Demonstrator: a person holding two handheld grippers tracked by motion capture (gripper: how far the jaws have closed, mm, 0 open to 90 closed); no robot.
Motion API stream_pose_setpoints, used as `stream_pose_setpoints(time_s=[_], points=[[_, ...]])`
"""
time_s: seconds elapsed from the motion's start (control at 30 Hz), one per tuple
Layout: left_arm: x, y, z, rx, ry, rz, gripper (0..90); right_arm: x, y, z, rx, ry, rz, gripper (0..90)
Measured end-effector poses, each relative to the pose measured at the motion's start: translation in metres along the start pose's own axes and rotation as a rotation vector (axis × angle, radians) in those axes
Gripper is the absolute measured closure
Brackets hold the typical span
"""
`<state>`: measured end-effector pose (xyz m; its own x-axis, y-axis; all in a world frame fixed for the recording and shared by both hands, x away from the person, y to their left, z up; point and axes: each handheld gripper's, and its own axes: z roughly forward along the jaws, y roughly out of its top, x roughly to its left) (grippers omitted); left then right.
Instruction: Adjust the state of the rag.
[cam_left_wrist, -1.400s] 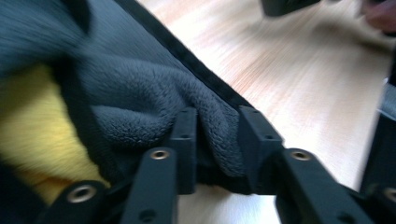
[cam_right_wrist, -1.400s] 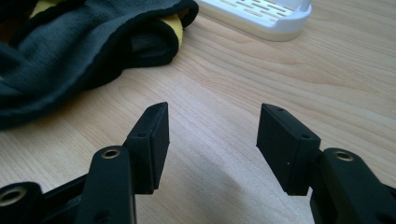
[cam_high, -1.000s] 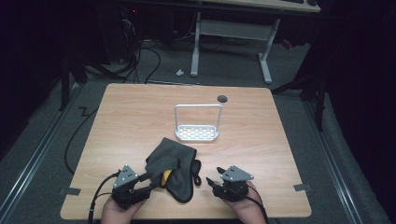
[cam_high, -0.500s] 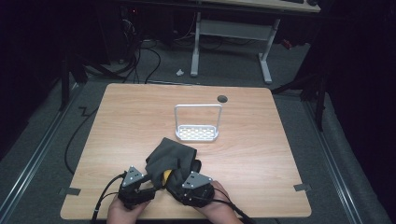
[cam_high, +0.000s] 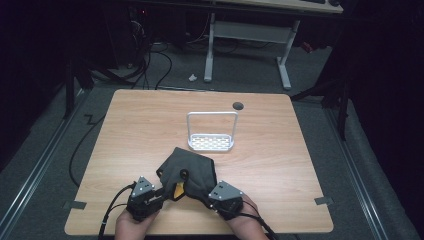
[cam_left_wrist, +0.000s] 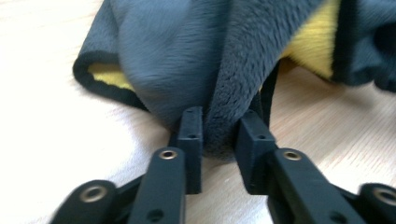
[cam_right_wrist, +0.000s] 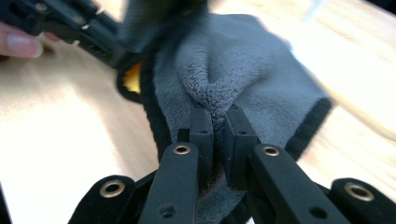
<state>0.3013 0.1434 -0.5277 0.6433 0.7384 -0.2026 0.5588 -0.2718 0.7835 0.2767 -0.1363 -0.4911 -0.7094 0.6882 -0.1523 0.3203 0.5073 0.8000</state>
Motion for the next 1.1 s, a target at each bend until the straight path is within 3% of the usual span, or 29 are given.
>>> stream_pose_setpoints(time_s=[0.03, 0.1, 0.23, 0.37, 0.43, 0.47, 0.5, 0.53, 0.57, 0.63, 0.7, 0.8, 0.9, 0.97, 1.1], points=[[-0.001, 0.001, 0.0, -0.003, 0.0, 0.005, 80.4, -0.009, -0.004, -0.008, -0.004, -0.035, 0.015, 84.6], [-0.003, 0.004, 0.001, -0.009, -0.006, 0.017, 81.5, -0.013, -0.006, -0.012, -0.006, -0.051, 0.028, 84.6], [-0.008, 0.008, 0.002, -0.028, -0.02, 0.042, 83.3, -0.036, -0.018, -0.03, -0.009, -0.127, 0.078, 84.6], [-0.019, 0.011, -0.002, -0.07, -0.108, 0.071, 81.0, -0.054, -0.033, -0.039, 0.018, -0.173, 0.114, 84.6], [-0.022, 0.011, -0.002, -0.068, -0.117, 0.08, 79.5, -0.058, -0.037, -0.04, 0.035, -0.179, 0.125, 84.5], [-0.024, 0.011, -0.002, -0.063, -0.126, 0.087, 75.2, -0.067, -0.046, -0.04, 0.073, -0.178, 0.146, 84.3], [-0.026, 0.01, -0.002, -0.054, -0.135, 0.092, 75.2, -0.067, -0.046, -0.04, 0.073, -0.178, 0.146, 84.3], [-0.028, 0.009, -0.001, -0.049, -0.14, 0.095, 70.5, -0.073, -0.055, -0.036, 0.122, -0.198, 0.144, 83.9], [-0.029, 0.009, 0.0, -0.041, -0.143, 0.097, 69.3, -0.073, -0.055, -0.036, 0.122, -0.198, 0.144, 83.9], [-0.03, 0.008, 0.002, -0.028, -0.15, 0.094, 68.0, -0.078, -0.063, -0.031, 0.182, -0.223, 0.155, 83.1], [-0.029, 0.007, 0.002, -0.024, -0.148, 0.091, 65.9, -0.086, -0.071, -0.025, 0.241, -0.253, 0.169, 77.2], [-0.026, 0.007, 0.001, -0.025, -0.141, 0.078, 65.1, -0.089, -0.072, -0.027, 0.239, -0.259, 0.192, 70.0], [-0.019, 0.006, 0.001, -0.028, -0.134, 0.052, 65.0, -0.088, -0.065, -0.041, 0.183, -0.271, 0.204, 64.4], [-0.015, 0.006, 0.002, -0.024, -0.13, 0.033, 64.9, -0.08, -0.057, -0.051, 0.127, -0.276, 0.184, 64.2], [-0.013, 0.006, 0.005, -0.017, -0.123, 0.015, 64.2, -0.077, -0.056, -0.046, 0.125, -0.268, 0.175, 66.9]])
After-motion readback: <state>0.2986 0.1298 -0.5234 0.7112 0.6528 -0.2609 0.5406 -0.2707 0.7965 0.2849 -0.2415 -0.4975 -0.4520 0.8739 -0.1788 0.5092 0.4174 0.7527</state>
